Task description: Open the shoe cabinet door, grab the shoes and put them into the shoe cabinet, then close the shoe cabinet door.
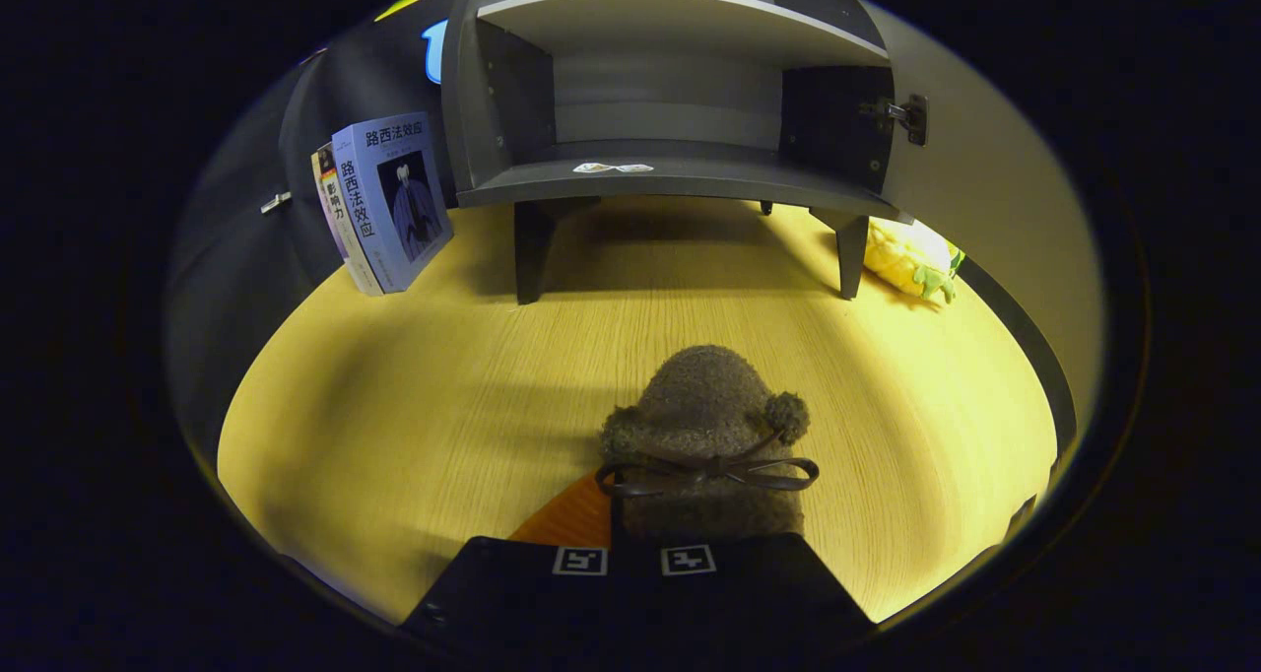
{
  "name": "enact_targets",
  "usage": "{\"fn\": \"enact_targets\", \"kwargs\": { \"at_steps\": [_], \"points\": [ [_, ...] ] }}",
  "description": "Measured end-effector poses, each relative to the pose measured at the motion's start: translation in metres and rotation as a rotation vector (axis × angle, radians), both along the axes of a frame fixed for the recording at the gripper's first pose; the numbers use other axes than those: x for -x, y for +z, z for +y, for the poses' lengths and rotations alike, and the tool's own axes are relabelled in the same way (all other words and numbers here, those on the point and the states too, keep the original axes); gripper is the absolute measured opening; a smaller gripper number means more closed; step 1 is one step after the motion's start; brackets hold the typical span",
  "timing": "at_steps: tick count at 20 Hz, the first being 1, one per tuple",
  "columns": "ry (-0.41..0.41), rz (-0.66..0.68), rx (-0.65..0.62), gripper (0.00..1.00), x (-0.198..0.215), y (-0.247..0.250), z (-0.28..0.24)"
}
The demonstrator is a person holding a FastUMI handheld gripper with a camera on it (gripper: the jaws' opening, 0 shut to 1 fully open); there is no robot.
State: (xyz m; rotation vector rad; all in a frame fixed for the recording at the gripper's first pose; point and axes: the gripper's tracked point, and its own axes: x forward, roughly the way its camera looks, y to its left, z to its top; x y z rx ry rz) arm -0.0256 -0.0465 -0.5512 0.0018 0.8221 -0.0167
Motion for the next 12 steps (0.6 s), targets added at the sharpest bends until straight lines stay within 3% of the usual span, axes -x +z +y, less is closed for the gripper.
{"fn": "enact_targets", "kwargs": {
  "at_steps": [4,7,12],
  "points": [
    [0.004,-0.031,-0.023,0.05,-0.001,0.040,0.001],
    [0.022,-0.095,-0.014,0.05,-0.015,0.098,-0.001],
    [-0.028,-0.179,-0.036,0.05,-0.040,0.203,-0.011]
  ]
}}
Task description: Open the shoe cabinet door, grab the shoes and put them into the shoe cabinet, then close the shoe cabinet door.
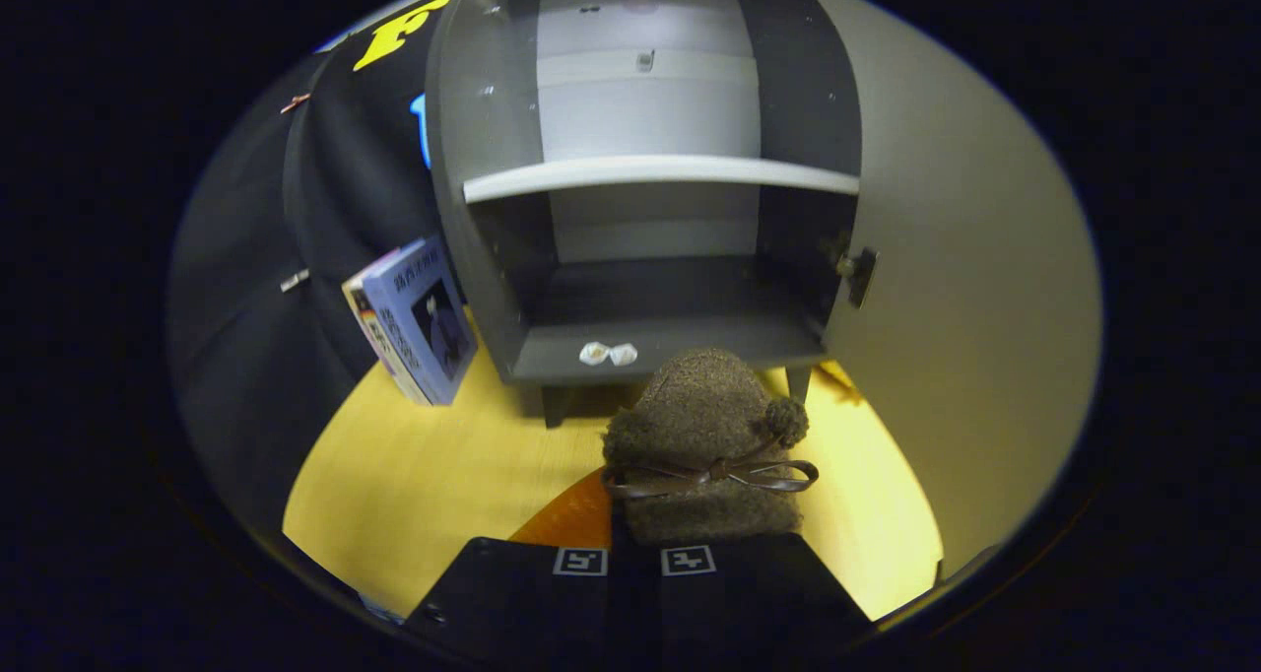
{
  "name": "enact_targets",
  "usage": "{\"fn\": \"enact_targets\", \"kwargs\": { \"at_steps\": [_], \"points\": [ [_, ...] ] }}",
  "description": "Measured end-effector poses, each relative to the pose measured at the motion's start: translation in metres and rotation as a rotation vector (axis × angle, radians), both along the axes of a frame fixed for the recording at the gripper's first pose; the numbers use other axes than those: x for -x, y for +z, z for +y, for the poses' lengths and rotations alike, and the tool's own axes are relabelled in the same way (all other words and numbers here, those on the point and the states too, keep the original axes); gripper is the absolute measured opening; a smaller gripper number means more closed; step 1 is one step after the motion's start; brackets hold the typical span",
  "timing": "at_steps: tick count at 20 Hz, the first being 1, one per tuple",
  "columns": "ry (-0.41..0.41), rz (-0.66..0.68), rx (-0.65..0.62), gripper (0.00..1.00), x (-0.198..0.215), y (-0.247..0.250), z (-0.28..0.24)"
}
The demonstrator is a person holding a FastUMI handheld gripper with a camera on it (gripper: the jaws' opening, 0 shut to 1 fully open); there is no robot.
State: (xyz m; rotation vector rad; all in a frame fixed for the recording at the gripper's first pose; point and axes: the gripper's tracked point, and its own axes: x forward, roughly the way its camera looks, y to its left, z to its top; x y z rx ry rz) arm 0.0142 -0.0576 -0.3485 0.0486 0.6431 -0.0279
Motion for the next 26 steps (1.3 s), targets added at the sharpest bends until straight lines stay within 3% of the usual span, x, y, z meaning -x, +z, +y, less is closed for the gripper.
{"fn": "enact_targets", "kwargs": {
  "at_steps": [5,15,26],
  "points": [
    [0.010,-0.109,0.018,0.05,-0.031,0.082,-0.002],
    [0.032,-0.189,0.023,0.05,-0.111,0.164,-0.003],
    [0.026,-0.161,0.032,0.05,-0.240,0.174,-0.007]
  ]
}}
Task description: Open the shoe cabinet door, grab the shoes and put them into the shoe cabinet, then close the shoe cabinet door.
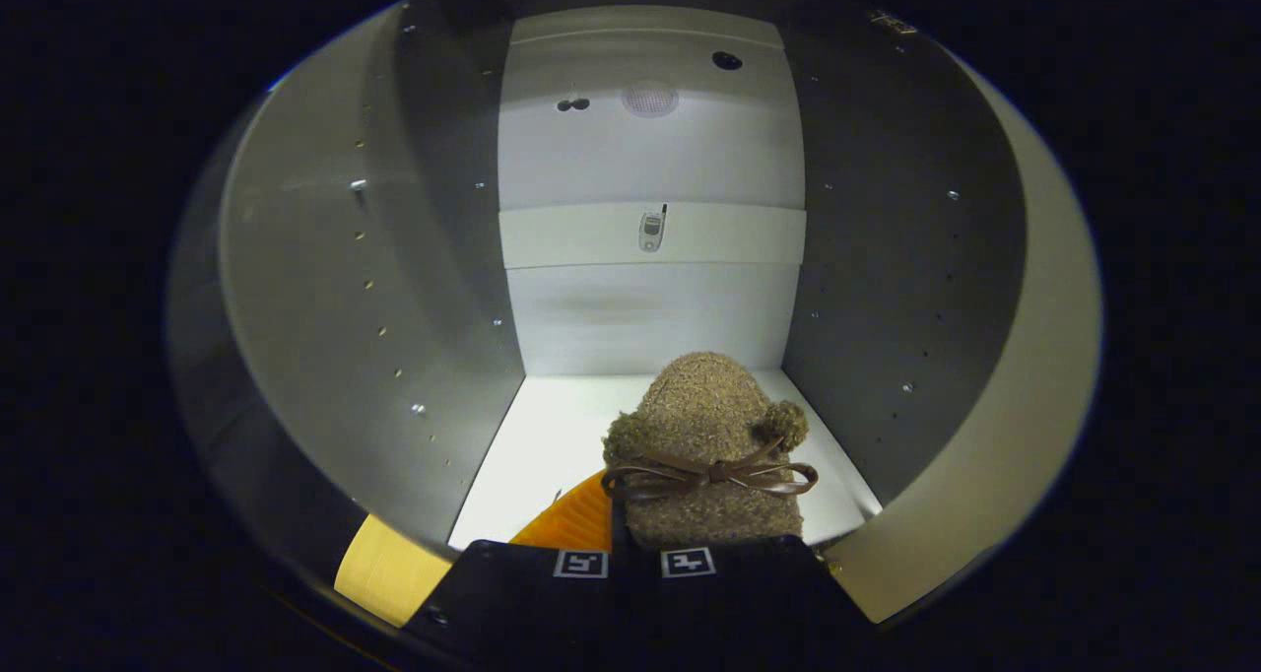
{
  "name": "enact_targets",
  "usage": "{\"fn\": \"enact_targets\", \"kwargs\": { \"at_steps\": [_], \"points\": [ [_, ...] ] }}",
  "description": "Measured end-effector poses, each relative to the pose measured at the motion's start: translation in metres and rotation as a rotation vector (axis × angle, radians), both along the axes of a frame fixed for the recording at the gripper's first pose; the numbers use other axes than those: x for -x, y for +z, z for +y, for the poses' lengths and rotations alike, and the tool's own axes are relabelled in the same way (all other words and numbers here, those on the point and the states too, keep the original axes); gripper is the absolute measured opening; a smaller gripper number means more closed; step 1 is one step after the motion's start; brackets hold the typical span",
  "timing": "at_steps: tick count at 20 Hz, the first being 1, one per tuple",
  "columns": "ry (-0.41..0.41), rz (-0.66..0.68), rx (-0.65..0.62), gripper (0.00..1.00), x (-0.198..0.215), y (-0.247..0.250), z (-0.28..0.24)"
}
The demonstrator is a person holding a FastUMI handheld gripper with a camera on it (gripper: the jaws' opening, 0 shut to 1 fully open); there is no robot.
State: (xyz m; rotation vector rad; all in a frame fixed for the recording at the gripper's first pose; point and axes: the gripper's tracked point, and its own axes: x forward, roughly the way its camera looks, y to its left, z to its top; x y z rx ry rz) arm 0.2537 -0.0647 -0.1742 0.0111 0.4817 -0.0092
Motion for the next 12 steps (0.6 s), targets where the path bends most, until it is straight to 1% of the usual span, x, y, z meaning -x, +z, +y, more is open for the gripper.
{"fn": "enact_targets", "kwargs": {
  "at_steps": [6,12],
  "points": [
    [-0.028,0.033,-0.018,0.05,-0.061,-0.024,-0.016],
    [-0.003,0.072,-0.031,0.05,-0.096,-0.051,-0.012]
  ]
}}
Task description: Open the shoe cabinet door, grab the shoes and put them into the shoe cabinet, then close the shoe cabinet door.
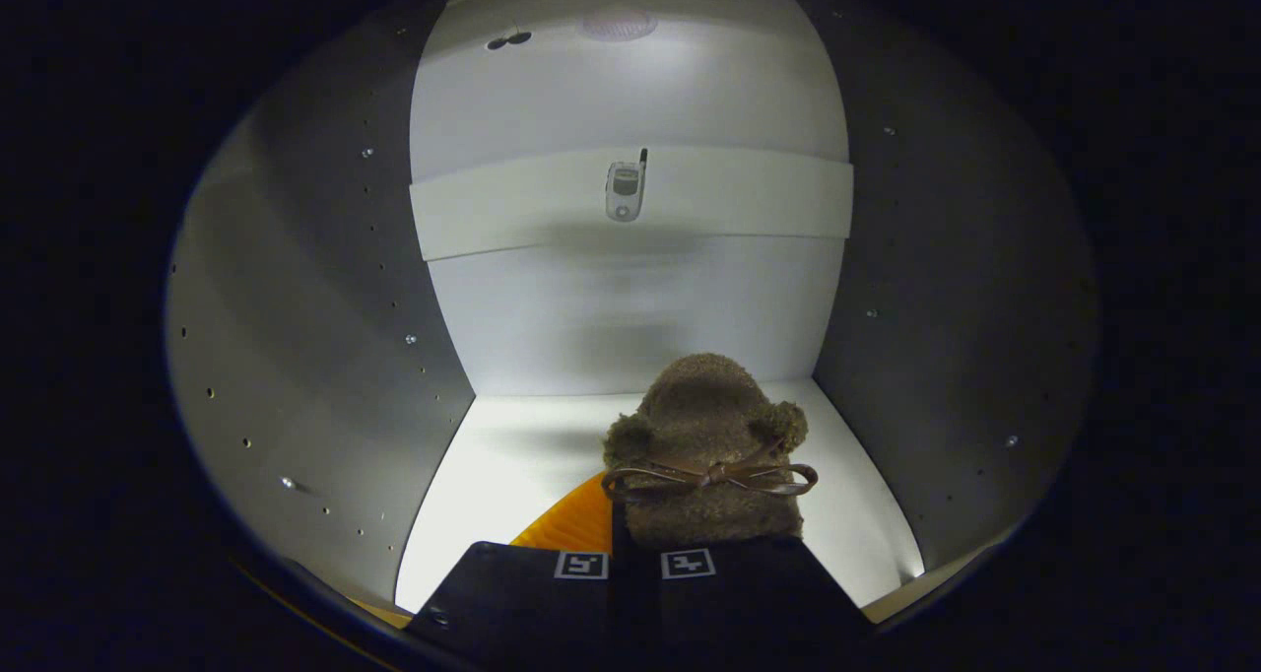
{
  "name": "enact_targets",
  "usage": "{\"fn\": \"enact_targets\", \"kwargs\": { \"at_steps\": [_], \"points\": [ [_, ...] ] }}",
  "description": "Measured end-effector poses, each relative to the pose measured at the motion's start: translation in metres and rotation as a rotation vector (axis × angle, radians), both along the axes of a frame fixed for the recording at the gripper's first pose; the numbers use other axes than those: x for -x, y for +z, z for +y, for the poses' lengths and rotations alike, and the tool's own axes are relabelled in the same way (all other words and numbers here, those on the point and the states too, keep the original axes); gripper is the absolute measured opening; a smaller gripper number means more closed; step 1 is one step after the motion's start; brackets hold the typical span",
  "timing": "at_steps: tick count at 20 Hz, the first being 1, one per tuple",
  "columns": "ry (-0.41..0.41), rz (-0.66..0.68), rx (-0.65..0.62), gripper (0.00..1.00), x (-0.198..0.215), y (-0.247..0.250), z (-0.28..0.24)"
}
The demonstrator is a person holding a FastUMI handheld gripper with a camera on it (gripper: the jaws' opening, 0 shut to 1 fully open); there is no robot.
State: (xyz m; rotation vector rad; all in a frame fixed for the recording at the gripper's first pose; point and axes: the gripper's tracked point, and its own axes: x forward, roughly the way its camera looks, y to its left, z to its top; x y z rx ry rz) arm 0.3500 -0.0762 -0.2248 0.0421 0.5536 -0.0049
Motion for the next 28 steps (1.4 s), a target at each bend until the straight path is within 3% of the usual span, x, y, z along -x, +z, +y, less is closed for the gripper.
{"fn": "enact_targets", "kwargs": {
  "at_steps": [3,11,13,14,15,21,23,28],
  "points": [
    [0.042,0.021,0.008,0.05,-0.012,-0.013,0.013],
    [0.028,0.080,0.021,0.05,-0.022,-0.034,0.008],
    [0.038,0.075,0.038,0.10,-0.020,-0.033,0.009],
    [0.043,0.071,0.055,0.26,-0.018,-0.032,0.009],
    [0.040,0.073,0.066,0.27,-0.015,-0.031,0.009],
    [0.034,0.063,0.086,0.78,0.005,-0.021,0.015],
    [0.030,0.055,0.097,0.88,0.013,-0.014,0.015],
    [0.025,0.023,0.120,0.98,0.042,0.012,0.014]
  ]
}}
